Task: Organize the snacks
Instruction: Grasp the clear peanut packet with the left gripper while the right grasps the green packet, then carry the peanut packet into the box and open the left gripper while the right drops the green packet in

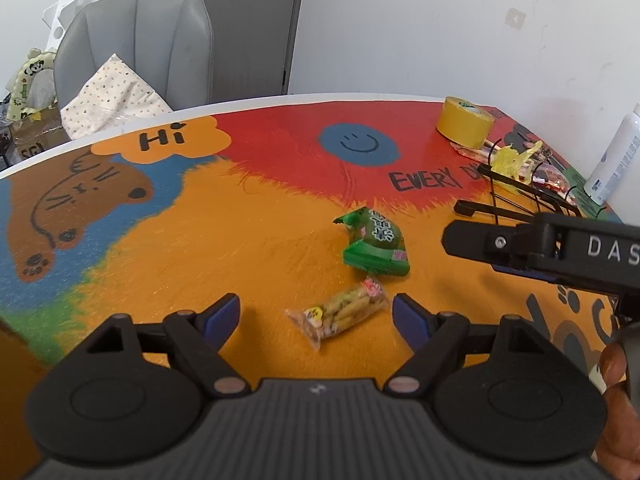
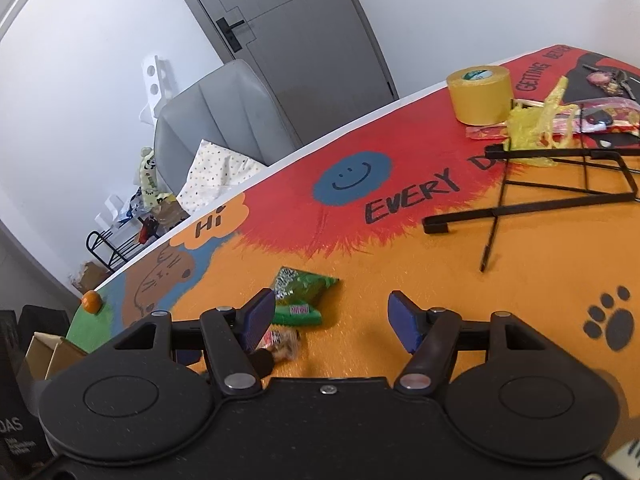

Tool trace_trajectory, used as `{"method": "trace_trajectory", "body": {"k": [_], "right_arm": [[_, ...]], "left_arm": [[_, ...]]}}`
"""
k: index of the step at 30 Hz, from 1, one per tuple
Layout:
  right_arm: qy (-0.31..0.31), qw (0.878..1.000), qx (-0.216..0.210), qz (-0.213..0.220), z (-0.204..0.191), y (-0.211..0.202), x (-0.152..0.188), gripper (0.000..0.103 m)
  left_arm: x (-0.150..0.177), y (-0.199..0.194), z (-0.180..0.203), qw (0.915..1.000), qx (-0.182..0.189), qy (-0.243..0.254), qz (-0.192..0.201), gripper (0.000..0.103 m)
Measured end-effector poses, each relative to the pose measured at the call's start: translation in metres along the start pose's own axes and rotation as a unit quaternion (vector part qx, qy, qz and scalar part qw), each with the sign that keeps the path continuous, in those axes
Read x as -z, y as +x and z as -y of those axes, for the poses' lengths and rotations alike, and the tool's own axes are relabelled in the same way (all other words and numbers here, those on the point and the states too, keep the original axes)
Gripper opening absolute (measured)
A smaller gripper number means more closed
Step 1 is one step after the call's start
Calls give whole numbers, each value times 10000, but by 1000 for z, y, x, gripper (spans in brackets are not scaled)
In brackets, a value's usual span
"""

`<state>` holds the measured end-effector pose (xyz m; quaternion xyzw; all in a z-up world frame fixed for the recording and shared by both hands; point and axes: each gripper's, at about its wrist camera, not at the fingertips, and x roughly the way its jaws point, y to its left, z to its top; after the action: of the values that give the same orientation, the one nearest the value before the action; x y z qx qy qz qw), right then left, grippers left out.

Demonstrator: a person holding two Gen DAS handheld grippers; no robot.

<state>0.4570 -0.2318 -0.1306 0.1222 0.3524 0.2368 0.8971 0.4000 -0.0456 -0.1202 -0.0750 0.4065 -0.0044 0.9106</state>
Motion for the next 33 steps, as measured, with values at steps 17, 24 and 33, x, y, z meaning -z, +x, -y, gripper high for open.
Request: {"method": "trace_trajectory", "body": {"k": [17, 24, 33], "right_arm": [[-247, 9993, -29, -274, -31, 47, -4, 64], [-329, 9984, 177, -431, -35, 58, 3, 40], [-299, 9987, 151, -386, -33, 24, 27, 29]], "left_arm": [[-1, 6, -27, 9997, 112, -167, 167, 44], [7, 2, -26, 9996, -10, -102, 259, 18], [24, -23, -23, 9995, 225, -101, 210, 17]]}}
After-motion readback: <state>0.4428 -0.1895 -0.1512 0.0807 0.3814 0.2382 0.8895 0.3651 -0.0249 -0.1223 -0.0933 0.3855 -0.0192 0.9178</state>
